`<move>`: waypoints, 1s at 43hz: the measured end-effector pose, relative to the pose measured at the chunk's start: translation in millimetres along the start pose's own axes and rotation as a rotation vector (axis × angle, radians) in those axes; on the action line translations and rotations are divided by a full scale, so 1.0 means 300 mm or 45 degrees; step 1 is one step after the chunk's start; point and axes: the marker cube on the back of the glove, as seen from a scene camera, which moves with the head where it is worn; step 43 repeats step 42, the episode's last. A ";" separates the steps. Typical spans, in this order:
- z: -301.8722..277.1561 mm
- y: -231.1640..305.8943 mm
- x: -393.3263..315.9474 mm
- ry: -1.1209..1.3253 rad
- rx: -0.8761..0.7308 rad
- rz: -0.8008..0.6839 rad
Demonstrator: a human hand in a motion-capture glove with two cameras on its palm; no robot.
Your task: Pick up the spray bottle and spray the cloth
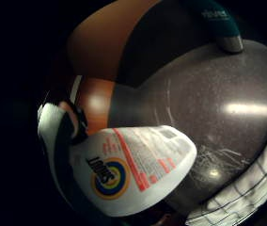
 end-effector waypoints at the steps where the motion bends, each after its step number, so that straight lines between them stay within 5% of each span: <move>1: 0.008 0.007 -0.006 -0.034 -0.037 0.000; 10: 0.114 -0.136 0.016 -0.043 0.166 -0.012; 17: 0.155 -0.072 0.018 0.053 -0.239 -0.094; 24: 0.048 -0.023 0.034 0.093 -0.305 -0.122; 43: -0.159 0.129 -0.060 0.070 -0.066 -0.181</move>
